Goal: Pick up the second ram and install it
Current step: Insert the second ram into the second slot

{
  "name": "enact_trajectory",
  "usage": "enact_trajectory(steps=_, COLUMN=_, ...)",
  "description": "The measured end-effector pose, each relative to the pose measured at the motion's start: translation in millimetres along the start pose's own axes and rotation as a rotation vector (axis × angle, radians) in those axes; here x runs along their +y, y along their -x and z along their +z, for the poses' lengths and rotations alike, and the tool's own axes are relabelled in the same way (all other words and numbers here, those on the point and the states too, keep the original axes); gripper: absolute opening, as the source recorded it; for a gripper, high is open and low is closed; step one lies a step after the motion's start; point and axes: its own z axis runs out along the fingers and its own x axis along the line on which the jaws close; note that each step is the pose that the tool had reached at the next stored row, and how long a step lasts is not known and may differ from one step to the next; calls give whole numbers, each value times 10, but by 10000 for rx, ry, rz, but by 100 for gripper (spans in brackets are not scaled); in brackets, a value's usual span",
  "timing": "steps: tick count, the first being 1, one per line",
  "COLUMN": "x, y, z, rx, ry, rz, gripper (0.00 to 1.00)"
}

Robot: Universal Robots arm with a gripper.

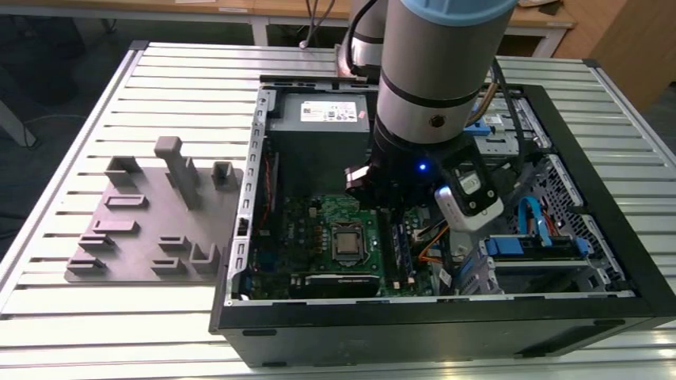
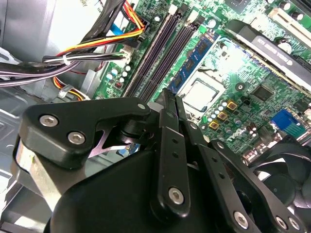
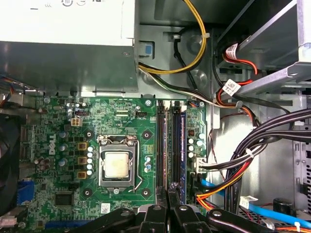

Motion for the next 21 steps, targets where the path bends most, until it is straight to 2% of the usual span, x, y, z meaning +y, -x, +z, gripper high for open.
enact_trajectory(steps=10, x=-5, y=7, z=62, rx=1, ry=-10, rz=3, gripper=13)
enact_trajectory(steps=12, x=-5, y=12, z=63, rx=32, ry=-10, rz=3, gripper=13)
enact_trajectory(steps=13, x=-5, y=15, z=67, rx=133, ry=-6, rz=12, gripper=13)
enact_trajectory(steps=15, x=-5, y=27, z=73, rx=478, ry=-11, rz=37, gripper=13)
enact_trajectory(steps=16, x=-5, y=34, z=74, rx=621, ry=-13, rz=47, gripper=13)
enact_trajectory(steps=21, x=-5, y=39, z=78, rx=639, ry=-24, rz=47, gripper=13)
